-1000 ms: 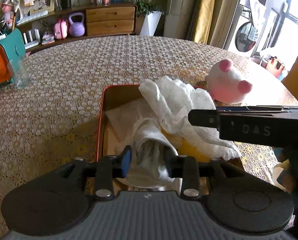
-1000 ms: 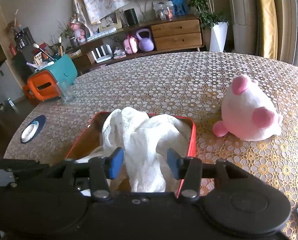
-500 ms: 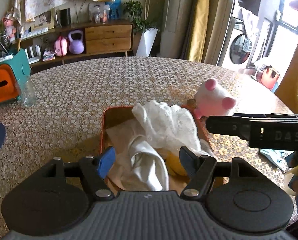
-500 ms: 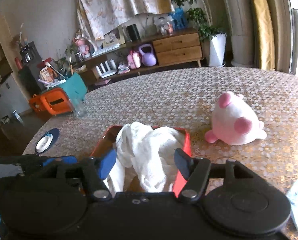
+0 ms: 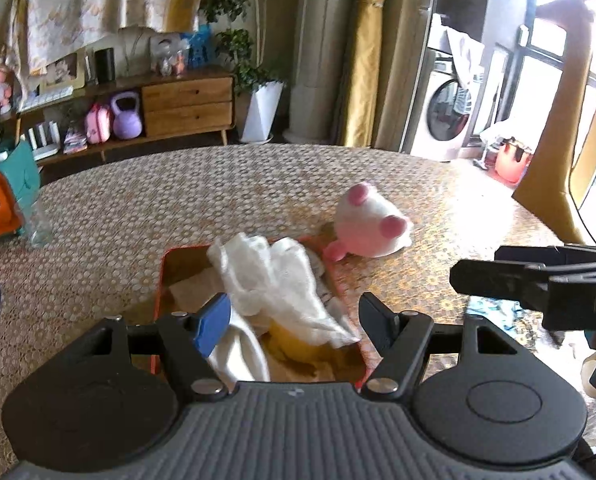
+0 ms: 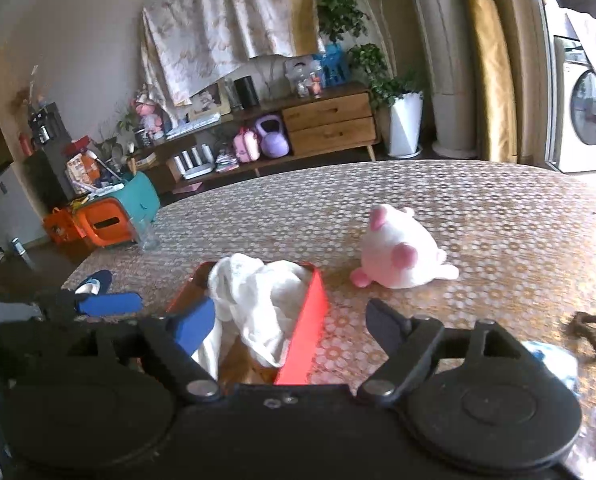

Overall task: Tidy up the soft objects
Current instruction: 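Move the left gripper to the blue face mask while the right gripper moves to the clear plastic bag, then grasp the blue face mask with the left gripper while the right gripper grasps the plastic bag, then carry the mask with the left gripper while the right gripper carries the bag over the tin, then open the left gripper dropping the mask while the right gripper drops the bag into the tin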

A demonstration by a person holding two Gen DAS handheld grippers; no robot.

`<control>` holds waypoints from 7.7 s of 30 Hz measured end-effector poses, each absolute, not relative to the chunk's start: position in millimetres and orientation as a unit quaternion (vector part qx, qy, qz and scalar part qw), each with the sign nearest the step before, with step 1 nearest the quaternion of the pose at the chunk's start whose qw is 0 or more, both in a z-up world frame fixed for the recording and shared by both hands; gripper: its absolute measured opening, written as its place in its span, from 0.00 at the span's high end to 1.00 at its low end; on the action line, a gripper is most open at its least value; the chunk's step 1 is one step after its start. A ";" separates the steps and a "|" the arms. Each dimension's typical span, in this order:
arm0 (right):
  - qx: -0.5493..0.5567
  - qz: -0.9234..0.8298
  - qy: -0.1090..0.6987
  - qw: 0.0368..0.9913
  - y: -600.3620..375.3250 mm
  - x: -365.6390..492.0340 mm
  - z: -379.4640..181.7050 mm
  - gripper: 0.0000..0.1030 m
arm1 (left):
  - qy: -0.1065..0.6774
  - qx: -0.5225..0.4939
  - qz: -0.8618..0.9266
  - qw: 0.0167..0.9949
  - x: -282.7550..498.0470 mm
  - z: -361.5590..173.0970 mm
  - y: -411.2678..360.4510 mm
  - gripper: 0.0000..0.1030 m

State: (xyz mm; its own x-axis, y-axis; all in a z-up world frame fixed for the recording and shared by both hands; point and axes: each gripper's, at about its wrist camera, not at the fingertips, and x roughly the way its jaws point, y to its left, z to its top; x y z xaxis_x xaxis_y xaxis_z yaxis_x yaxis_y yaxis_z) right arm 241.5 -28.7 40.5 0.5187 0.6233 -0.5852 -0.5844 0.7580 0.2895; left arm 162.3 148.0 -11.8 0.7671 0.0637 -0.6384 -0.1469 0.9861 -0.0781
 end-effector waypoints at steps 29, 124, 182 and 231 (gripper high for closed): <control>0.093 0.180 0.318 0.926 -233.0 224.8 36.6 0.08 | 0.326 -0.062 -0.053 0.942 197.5 -4.7 9.4 0.11; 0.094 0.166 0.359 0.914 -259.8 252.1 -18.2 0.93 | 0.403 -0.027 -0.066 0.913 287.1 -57.7 -63.6 0.91; -0.027 0.405 0.380 0.831 38.7 219.4 8.6 0.93 | 0.389 -0.064 0.173 0.903 196.4 -36.7 234.3 0.91; -0.049 0.415 0.420 0.806 64.5 233.9 -23.8 0.43 | 0.405 -0.095 0.132 0.900 221.0 -53.8 226.1 0.30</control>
State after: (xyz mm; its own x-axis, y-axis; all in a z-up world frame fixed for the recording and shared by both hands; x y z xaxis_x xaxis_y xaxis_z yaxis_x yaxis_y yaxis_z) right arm 233.9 64.5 -23.8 0.3026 0.6272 -0.7177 -0.7091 0.6513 0.2701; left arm 221.0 226.1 -53.8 0.6371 0.1609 -0.7538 -0.3153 0.9468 -0.0643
